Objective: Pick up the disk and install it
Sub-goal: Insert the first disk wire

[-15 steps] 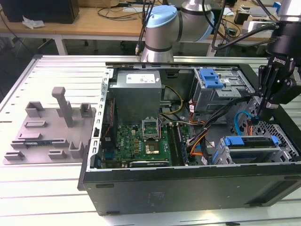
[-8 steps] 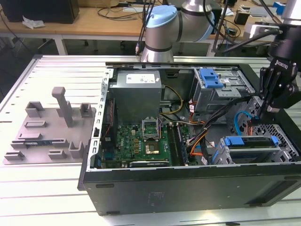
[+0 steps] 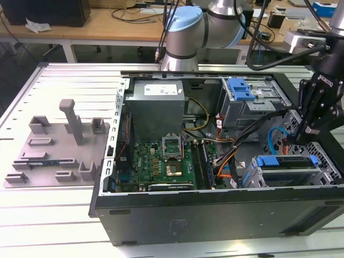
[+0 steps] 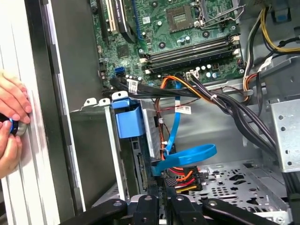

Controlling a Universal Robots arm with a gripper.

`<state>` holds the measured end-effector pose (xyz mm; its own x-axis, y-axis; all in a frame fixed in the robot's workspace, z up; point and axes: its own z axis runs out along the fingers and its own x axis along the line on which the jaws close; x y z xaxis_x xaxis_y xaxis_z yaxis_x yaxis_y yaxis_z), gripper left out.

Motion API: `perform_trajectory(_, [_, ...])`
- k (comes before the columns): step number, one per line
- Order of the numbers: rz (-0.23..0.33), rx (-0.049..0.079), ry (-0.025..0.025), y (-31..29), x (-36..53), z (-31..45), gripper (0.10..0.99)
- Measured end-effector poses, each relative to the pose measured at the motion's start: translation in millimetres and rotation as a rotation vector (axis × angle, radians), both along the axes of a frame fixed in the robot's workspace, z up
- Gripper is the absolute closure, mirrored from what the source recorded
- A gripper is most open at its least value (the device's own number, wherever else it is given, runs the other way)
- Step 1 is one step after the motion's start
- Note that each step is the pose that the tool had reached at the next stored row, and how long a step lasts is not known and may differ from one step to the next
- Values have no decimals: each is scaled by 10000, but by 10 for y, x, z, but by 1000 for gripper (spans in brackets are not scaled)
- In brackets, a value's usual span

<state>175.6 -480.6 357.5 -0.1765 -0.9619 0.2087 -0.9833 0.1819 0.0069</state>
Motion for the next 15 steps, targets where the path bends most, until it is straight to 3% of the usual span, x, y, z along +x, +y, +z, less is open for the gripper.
perform_trajectory(5, [234,479,-10,-96,-24,0,918])
perform_trajectory(9, [542,732,-43,-107,-25,1,918])
perform_trajectory(15, [968,888,-92,-162,-37,0,918])
